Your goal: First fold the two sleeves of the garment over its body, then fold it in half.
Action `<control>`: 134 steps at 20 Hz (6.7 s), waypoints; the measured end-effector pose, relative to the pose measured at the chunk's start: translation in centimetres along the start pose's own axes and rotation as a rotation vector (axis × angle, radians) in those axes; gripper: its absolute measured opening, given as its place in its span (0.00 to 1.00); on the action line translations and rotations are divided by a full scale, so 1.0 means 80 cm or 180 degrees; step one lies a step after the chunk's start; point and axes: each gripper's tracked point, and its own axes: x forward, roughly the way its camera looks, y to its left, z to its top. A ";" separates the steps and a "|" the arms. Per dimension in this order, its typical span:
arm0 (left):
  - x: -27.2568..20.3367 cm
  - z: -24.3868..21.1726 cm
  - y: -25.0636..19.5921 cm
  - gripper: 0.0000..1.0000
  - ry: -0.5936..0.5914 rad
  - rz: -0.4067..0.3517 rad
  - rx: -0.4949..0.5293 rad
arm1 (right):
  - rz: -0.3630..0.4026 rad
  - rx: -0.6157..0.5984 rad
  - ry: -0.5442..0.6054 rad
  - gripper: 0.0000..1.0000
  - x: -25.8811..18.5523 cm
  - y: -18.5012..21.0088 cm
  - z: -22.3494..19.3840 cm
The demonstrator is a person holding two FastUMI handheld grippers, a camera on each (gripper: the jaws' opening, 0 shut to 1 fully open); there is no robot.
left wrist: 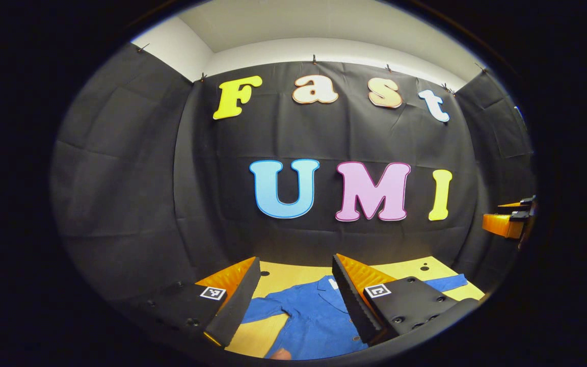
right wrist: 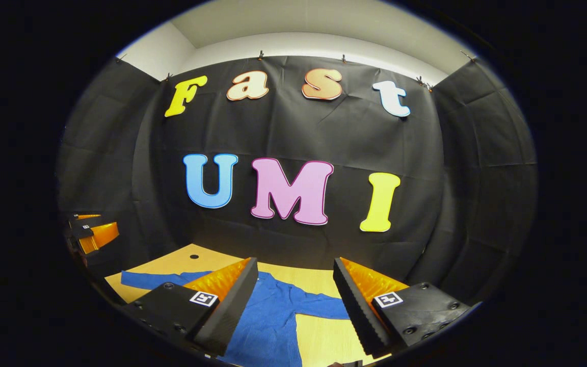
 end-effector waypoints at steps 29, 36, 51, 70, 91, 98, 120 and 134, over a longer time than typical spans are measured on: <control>0.161 -0.029 -0.231 0.81 0.0515 -0.0056 0.0341 | -0.0956 0.1071 0.2975 0.99 0.205 -0.432 -0.541; 0.169 -0.032 -0.262 0.81 0.0549 -0.0106 0.0473 | -0.0998 0.0968 0.3206 0.89 0.222 -0.445 -0.584; 0.136 -0.033 -0.212 0.82 0.0528 -0.0096 0.0387 | -0.0984 0.0682 0.2250 0.05 0.252 -0.370 -0.422; 0.092 -0.112 0.146 0.82 0.0678 0.0471 -0.0125 | 0.0446 0.0561 0.1294 0.04 0.392 0.210 -0.194; 0.105 -0.282 0.285 0.83 0.1835 0.1012 -0.0431 | 0.1436 0.1020 0.2225 0.95 0.390 0.421 -0.383; 0.144 -0.361 0.323 0.85 0.2352 0.1075 -0.0663 | 0.1739 0.0696 0.1646 0.95 0.352 0.364 -0.260; 0.183 -0.476 0.368 0.72 0.3922 0.0768 -0.0859 | 0.1726 0.0544 0.1568 0.96 0.257 0.293 -0.195; 0.210 -0.356 0.321 0.00 0.3326 0.0133 -0.0712 | 0.1671 0.0725 0.1591 0.96 0.237 0.273 -0.198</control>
